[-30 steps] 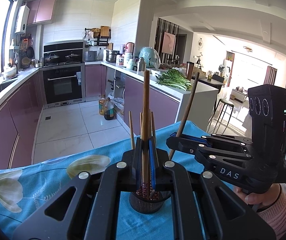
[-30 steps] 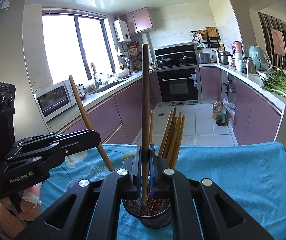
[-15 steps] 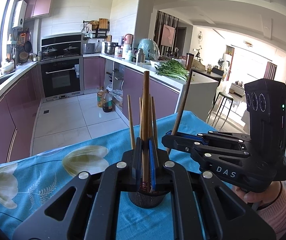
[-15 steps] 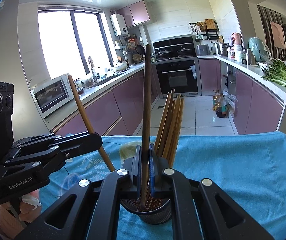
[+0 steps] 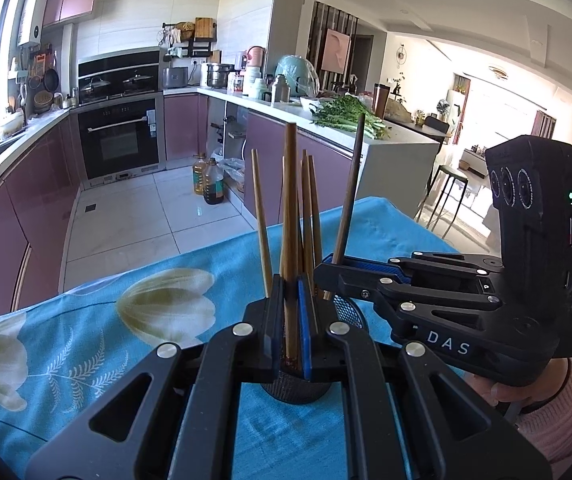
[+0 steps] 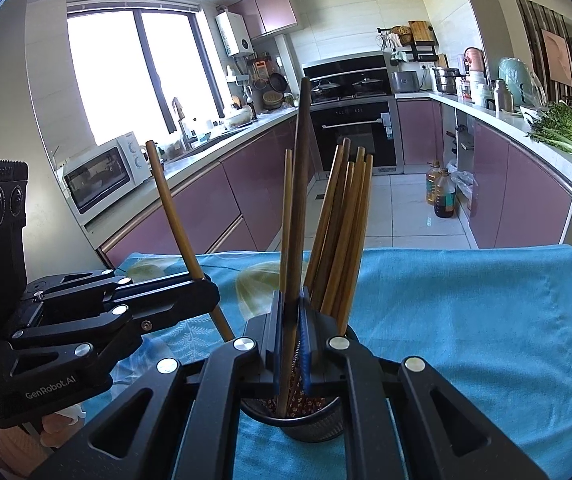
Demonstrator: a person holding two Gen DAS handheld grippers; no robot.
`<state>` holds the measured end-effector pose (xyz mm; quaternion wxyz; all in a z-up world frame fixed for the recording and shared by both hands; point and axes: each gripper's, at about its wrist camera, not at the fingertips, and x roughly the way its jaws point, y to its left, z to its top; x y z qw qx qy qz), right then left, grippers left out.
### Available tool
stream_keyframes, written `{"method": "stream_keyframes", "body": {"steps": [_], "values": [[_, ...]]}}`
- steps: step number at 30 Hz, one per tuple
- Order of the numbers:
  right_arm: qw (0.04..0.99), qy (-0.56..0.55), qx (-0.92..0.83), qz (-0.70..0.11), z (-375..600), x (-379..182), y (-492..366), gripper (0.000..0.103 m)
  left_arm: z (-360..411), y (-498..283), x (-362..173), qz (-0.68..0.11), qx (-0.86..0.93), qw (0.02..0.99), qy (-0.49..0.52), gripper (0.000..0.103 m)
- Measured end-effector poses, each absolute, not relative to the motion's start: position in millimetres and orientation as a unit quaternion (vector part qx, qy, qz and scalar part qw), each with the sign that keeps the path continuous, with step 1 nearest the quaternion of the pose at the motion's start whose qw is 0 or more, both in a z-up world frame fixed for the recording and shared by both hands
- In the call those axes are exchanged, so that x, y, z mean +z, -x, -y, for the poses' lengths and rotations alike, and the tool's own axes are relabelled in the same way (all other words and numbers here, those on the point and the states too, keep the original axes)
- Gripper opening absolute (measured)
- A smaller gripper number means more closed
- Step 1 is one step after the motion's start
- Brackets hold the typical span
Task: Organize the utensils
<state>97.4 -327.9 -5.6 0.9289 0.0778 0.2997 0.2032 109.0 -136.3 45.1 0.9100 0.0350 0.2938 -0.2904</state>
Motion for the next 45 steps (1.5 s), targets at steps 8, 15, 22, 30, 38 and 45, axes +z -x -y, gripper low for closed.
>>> {"method": "stream_keyframes", "body": {"steps": [8, 15, 22, 30, 38, 45], "values": [[0.926, -0.091, 0.194, -0.310, 334.6, -12.0, -104.3, 0.008, 135.6, -129.8, 26.4, -0.319, -0.289, 0.902, -0.024, 0.009], [0.927, -0.090, 0.193, -0.309, 332.8, -14.1, -101.7, 0.013, 129.9, -134.9, 9.5, -0.329, -0.287, 0.900, -0.013, 0.020], [0.932, -0.087, 0.187, -0.299, 334.2, -11.4, -92.8, 0.027, 117.3, -117.3, 6.0, -0.307, -0.264, 0.914, -0.013, 0.043], [0.947, -0.058, 0.177, -0.261, 331.3, -4.0, -60.8, 0.081, 84.2, -92.9, 11.5, -0.258, -0.198, 0.946, -0.003, 0.095], [0.955, -0.044, 0.174, -0.238, 317.5, -12.7, -31.2, 0.096, 47.4, -55.8, 12.7, -0.221, -0.140, 0.965, 0.005, 0.097], [0.969, -0.036, 0.146, -0.198, 305.7, -16.0, -11.2, 0.096, 27.3, -24.4, 11.8, -0.194, -0.103, 0.975, 0.018, 0.097]]}}
